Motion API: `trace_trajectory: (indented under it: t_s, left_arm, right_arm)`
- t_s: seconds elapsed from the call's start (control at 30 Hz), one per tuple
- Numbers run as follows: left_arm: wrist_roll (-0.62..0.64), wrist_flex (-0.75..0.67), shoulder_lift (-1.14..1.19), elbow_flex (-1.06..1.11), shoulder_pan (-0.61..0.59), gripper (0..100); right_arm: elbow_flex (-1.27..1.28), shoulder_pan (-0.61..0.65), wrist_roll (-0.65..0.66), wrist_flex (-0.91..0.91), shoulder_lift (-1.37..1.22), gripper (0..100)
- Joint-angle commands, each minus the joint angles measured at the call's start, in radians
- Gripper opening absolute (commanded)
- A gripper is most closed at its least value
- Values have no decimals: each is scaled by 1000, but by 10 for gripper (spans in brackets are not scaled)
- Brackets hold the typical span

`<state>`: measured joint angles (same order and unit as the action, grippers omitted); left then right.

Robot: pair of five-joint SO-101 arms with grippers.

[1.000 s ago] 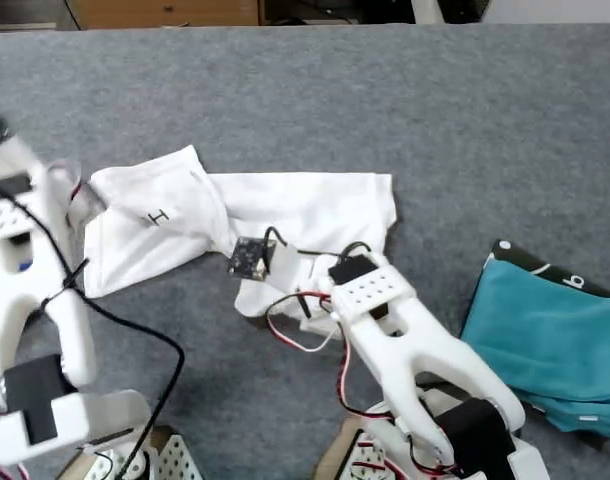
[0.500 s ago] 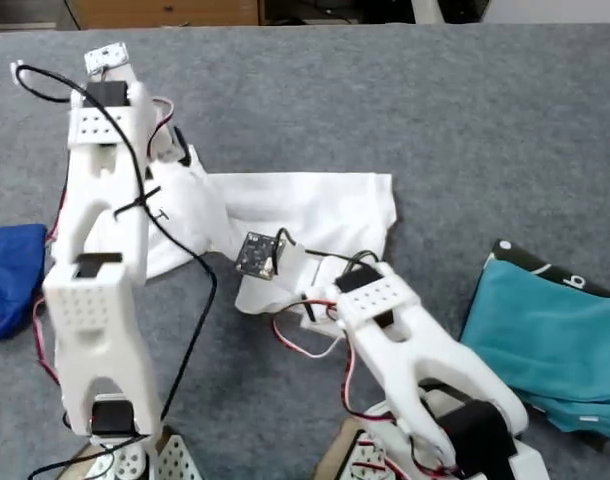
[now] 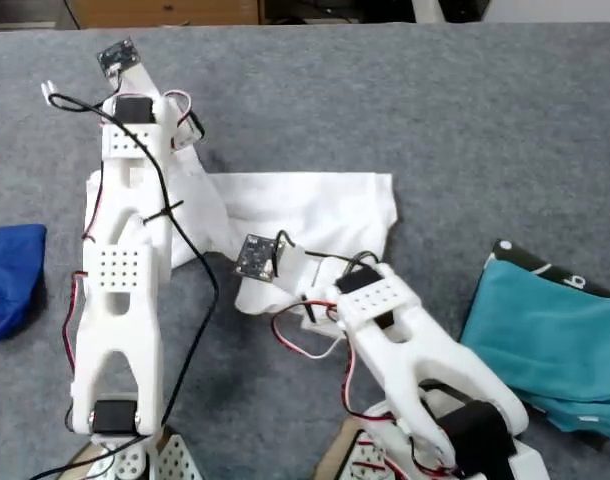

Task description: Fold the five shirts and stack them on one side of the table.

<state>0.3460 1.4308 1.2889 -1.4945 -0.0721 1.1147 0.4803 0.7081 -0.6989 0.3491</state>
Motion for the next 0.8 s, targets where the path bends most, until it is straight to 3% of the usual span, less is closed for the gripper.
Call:
trace_trajectory:
  t_s: [0.0, 0.2, 0.4, 0.77]
  left_arm:
    - [14, -25, 8, -63, 34, 210]
    - [11, -14, 22, -61, 49, 202]
    - [9, -21, 22, -61, 21, 85]
    - [11, -21, 22, -61, 20, 43]
  right_arm:
    - [2, -15, 8, 12, 28, 5]
    - [2, -15, 8, 12, 28, 5]
    - [2, -15, 8, 12, 28, 5]
    - [2, -15, 8, 12, 28, 5]
